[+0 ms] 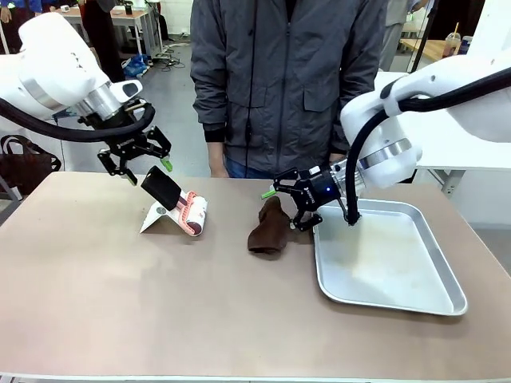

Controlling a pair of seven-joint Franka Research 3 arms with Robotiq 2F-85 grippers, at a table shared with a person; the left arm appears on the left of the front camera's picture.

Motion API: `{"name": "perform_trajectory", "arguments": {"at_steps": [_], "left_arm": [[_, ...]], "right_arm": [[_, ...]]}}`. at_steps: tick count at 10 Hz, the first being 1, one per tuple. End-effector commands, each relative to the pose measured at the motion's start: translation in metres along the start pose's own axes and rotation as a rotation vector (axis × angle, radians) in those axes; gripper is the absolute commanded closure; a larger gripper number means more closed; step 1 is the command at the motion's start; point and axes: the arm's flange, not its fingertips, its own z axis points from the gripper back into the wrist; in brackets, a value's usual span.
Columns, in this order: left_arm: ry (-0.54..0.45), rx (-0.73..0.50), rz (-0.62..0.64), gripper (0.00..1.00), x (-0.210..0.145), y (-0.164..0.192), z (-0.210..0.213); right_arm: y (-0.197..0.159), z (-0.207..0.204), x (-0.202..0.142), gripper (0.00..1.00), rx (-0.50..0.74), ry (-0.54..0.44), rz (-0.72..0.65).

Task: Clean the surface of the table.
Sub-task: Return the Lint Roller and towel to their original positions.

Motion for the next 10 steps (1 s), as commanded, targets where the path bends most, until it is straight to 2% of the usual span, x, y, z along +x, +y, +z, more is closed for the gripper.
{"name": "perform_trajectory", "arguments": {"at_steps": [1, 3, 5, 6, 7, 8, 10], "left_arm": [[-0.022, 0.057, 0.046, 0.0, -0.015, 0.01, 0.012], [-0.03, 0.056, 0.052, 0.0, -0.028, 0.027, 0.03], [-0.026, 0.007, 0.04, 0.0, -0.045, 0.048, 0.052], [-0.021, -0.048, 0.035, 0.0, -0.053, 0.06, 0.064], [-0.026, -0.104, 0.015, 0.0, -0.064, 0.071, 0.075], [-0.036, -0.158, -0.003, 0.0, -0.078, 0.085, 0.087], [-0.016, -0.278, -0.036, 0.0, -0.111, 0.122, 0.108]], "right_arm": [[0.032, -0.003, -0.007, 0.0, -0.213, -0.057, -0.012], [0.063, -0.007, -0.018, 0.0, -0.405, -0.155, 0.002], [0.091, -0.001, -0.033, 0.0, -0.56, -0.18, 0.008], [0.104, 0.008, -0.044, 0.0, -0.664, -0.186, -0.008], [0.112, 0.018, -0.053, 0.0, -0.717, -0.23, 0.004], [0.114, 0.031, -0.066, 0.0, -0.714, -0.236, 0.026], [0.101, 0.068, -0.103, 0.0, -0.54, -0.202, 0.126]]}}
